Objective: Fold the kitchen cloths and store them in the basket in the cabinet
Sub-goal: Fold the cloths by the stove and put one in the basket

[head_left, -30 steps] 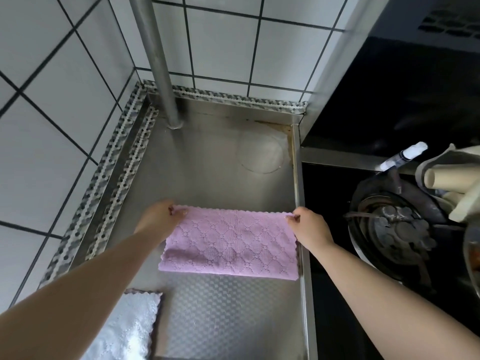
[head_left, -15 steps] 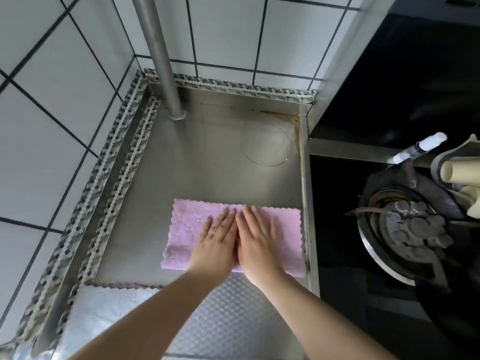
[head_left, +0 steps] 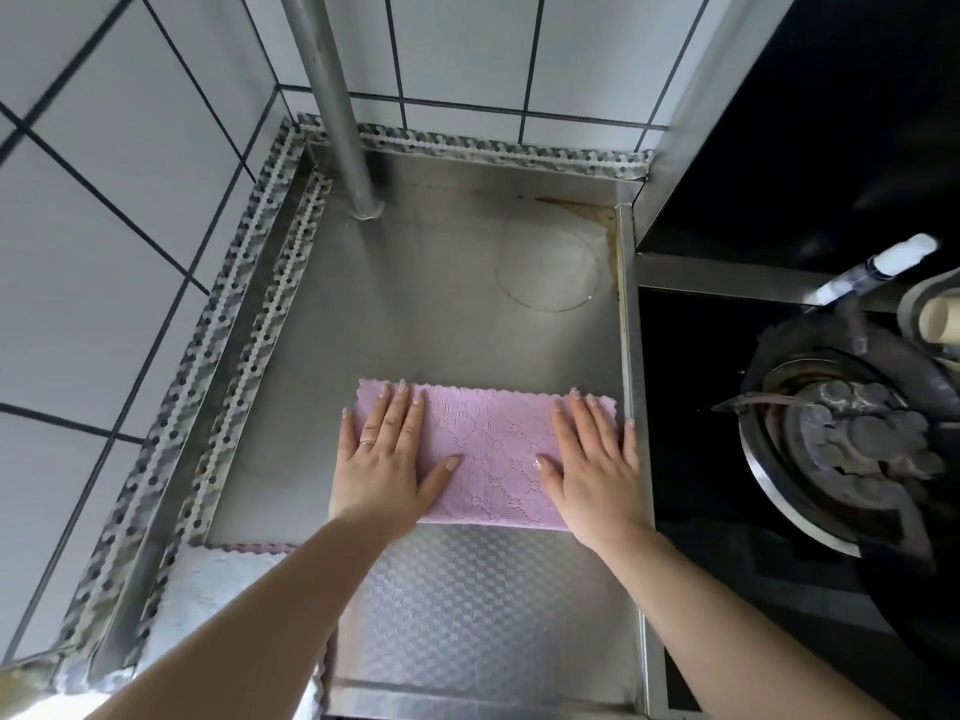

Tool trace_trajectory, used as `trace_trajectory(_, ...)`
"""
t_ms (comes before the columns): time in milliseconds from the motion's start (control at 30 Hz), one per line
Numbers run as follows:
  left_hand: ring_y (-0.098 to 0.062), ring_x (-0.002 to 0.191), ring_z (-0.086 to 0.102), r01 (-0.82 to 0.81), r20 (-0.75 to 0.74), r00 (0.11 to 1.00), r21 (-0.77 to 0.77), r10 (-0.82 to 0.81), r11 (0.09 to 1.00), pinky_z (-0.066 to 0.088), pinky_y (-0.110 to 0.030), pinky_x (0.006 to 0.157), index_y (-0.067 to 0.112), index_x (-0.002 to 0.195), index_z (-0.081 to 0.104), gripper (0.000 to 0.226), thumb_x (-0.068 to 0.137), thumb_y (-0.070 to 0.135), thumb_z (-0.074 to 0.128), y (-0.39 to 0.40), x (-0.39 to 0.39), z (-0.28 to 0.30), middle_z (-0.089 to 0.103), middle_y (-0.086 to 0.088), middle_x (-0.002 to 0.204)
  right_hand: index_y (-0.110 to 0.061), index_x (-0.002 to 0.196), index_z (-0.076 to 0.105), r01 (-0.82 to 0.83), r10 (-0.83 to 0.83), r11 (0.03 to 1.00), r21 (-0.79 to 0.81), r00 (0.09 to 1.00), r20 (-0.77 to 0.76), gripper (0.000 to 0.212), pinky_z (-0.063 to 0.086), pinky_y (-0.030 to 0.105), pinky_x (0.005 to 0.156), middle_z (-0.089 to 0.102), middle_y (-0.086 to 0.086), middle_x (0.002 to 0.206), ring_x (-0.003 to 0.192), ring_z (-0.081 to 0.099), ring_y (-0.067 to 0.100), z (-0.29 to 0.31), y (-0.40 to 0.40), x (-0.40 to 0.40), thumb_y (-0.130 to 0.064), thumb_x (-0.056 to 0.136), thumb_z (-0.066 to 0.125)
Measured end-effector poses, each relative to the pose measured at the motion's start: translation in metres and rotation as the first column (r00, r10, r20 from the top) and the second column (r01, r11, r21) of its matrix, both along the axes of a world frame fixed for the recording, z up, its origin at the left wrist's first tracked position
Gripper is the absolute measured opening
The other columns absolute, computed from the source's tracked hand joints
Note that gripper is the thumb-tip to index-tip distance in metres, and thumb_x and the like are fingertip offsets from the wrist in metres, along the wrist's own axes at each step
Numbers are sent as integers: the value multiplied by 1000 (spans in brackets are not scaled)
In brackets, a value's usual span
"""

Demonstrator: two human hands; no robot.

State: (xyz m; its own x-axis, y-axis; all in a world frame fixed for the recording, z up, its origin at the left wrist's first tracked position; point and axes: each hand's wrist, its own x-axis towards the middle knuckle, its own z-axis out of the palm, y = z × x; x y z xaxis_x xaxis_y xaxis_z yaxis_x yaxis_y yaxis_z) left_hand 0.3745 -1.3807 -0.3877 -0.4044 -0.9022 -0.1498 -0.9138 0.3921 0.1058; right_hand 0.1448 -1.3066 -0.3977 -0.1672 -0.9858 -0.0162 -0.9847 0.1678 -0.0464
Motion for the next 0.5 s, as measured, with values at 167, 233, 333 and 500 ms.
trace_trajectory(167, -27, 124, 51, 154, -249, 950, -162, -191, 975, 4, -51, 113, 17, 124, 58, 50, 82, 40, 44, 9, 4, 9, 58, -4, 131, -14, 122, 56, -159, 166, 975, -155, 986, 28, 48, 28, 62, 104, 52, 7, 136, 128, 48, 27, 10, -17, -4, -35, 78, 56)
trace_trajectory(233, -18, 105, 57, 314, -308, 872, -246, -381, 917, 18, -53, 110, 24, 104, 67, 32, 75, 28, 53, 25, 3, 8, 65, 5, 108, -17, 107, 65, -292, 304, 930, -222, 952, 23, 45, 28, 65, 100, 59, 3, 127, 119, 57, 24, 14, -28, 1, -15, 64, 76)
trace_trajectory(333, -16, 92, 59, 423, -318, 826, -197, -466, 885, 37, -44, 97, 30, 95, 67, 25, 72, 26, 60, 48, -10, 4, 63, 11, 98, -20, 94, 71, -407, 426, 890, -206, 903, 56, 44, 34, 64, 95, 66, 1, 113, 104, 65, 21, 17, -42, 11, -2, 54, 78)
trace_trajectory(500, -14, 73, 63, 314, -308, 893, -94, -328, 945, 49, -28, 70, 33, 84, 67, 25, 71, 30, 47, 54, -31, 11, 66, 12, 84, -20, 85, 70, -448, 455, 888, -106, 889, 50, 30, 45, 56, 90, 66, 1, 97, 82, 67, 26, 23, -51, 21, -9, 59, 61)
